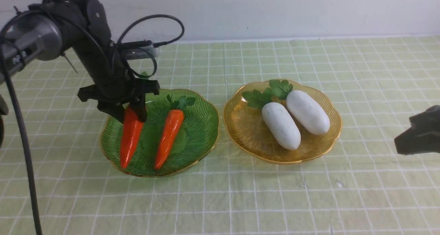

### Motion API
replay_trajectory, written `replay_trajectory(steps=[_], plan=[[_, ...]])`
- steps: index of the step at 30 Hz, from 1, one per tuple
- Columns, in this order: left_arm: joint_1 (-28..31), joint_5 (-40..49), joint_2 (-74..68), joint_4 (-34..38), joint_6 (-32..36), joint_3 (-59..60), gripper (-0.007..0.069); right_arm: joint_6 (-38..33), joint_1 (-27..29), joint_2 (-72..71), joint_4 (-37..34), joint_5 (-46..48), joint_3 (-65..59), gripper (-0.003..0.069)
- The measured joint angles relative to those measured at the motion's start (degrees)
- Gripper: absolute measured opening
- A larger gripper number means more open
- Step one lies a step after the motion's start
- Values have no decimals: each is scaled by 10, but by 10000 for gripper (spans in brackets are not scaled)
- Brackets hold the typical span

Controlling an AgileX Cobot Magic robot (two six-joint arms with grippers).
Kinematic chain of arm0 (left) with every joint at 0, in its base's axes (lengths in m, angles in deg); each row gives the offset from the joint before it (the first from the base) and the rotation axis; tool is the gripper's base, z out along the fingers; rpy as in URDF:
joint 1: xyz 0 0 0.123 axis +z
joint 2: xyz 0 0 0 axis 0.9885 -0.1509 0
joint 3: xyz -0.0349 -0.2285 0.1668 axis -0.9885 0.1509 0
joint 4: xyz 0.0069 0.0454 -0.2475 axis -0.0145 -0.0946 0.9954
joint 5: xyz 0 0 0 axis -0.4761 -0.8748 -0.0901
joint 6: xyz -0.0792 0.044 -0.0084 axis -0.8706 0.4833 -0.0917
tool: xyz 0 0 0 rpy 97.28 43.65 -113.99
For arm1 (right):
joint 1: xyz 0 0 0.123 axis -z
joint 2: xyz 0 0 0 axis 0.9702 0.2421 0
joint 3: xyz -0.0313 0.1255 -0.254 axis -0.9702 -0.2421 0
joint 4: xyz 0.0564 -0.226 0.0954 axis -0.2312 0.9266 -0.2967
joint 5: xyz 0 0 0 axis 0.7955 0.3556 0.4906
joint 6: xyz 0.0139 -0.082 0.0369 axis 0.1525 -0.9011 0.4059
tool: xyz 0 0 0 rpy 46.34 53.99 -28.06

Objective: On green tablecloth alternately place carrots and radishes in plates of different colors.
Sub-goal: 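Pick up the carrot and put it on the nearest plate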

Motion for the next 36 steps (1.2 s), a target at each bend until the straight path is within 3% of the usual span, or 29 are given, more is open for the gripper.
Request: replay_trajectory(steps=[4, 8, 14, 21, 26, 27, 29, 33, 35, 36], plan=[[-9, -6, 1, -26, 0, 0, 433, -7, 0, -19, 0, 18, -2, -15], [-9, 3, 1, -30, 0, 0, 477, -7, 0, -65, 0, 18, -6, -15], [-10, 18, 1, -32, 0, 0, 476, -12, 0, -186, -3, -18, -48, -15], [-10, 20, 1, -32, 0, 0, 439, -74, 0, -384, -9, -195, -192, -15], [-10, 22, 1, -32, 2, 0, 380, -123, 0, -479, -12, -385, -326, -15], [-10, 22, 1, -32, 5, 0, 342, -138, 0, -497, -13, -465, -377, -15], [-10, 22, 1, -32, 7, 0, 307, -144, 0, -501, -14, -524, -405, -15], [-10, 23, 1, -32, 9, 0, 160, -148, 0, -501, -20, -698, -462, -15], [-10, 25, 1, -32, 10, 0, 111, -149, 0, -501, -21, -724, -468, -15], [-10, 28, 1, -32, 10, 0, 52, -149, 0, -502, -25, -753, -474, -15]])
